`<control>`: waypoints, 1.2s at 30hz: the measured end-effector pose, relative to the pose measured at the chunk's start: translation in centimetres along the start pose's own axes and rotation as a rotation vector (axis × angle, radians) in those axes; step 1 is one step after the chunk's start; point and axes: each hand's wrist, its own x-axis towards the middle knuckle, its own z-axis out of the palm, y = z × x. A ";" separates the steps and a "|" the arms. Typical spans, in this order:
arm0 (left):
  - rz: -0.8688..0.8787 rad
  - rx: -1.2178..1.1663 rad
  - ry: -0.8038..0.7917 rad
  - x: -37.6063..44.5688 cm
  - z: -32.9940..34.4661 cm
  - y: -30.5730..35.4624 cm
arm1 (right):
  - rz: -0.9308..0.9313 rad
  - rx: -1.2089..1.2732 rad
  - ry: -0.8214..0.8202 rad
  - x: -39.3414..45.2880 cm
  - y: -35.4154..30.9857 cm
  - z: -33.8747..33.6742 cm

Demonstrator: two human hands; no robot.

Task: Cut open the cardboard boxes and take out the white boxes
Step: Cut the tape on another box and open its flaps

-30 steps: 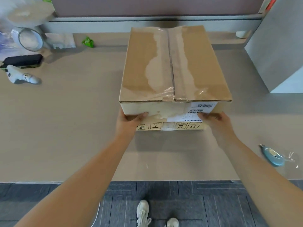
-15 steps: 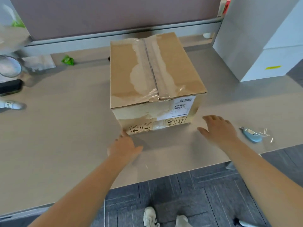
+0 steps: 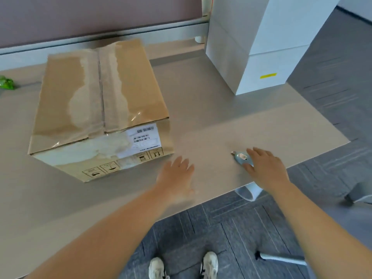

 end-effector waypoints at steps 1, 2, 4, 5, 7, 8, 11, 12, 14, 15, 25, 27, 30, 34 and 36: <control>-0.005 -0.002 -0.014 0.7 0.0 0.6 | 0.001 0.031 -0.009 0.5 0.6 0.5; -0.013 -0.007 -0.031 1.3 0.1 1.2 | -0.003 0.063 -0.012 1.1 1.0 1.0; -0.027 -0.010 -0.060 2.1 0.3 1.9 | -0.033 0.111 0.010 1.8 1.5 1.8; -0.032 -0.003 -0.067 2.4 0.4 2.2 | -0.055 0.132 0.031 2.1 1.7 2.2; -0.048 0.000 -0.071 2.8 0.4 2.6 | -0.082 0.196 0.048 2.6 1.8 2.6; -0.057 0.000 -0.072 2.9 0.3 2.7 | -0.085 0.239 0.047 2.7 1.8 2.7; -0.076 -0.004 -0.068 2.8 -0.4 3.1 | -0.035 0.467 0.029 3.0 1.6 2.3; -0.081 -0.006 -0.061 2.7 -0.8 3.2 | -0.002 0.582 0.028 3.0 1.6 2.0; -0.083 0.009 -0.033 2.3 -1.8 3.2 | 0.058 0.767 0.033 3.0 1.8 1.1; -0.083 0.027 -0.014 2.0 -2.4 3.2 | 0.069 0.813 0.037 3.0 1.9 0.6; 0.002 0.038 0.250 -2.3 -10.0 1.1 | 0.083 1.341 0.005 2.2 -1.2 -7.0; 0.006 0.021 0.323 -3.1 -11.3 -0.3 | 0.082 1.371 0.004 2.2 -2.4 -7.8; -0.005 0.045 0.364 -3.7 -12.6 -3.7 | 0.085 1.440 -0.003 2.3 -4.4 -8.6; 0.038 0.073 0.284 -3.6 -12.9 -8.6 | 0.145 1.473 0.052 2.4 -7.1 -8.7; 0.080 0.092 0.241 -3.1 -12.5 -10.5 | 0.189 1.476 0.097 2.3 -8.4 -8.3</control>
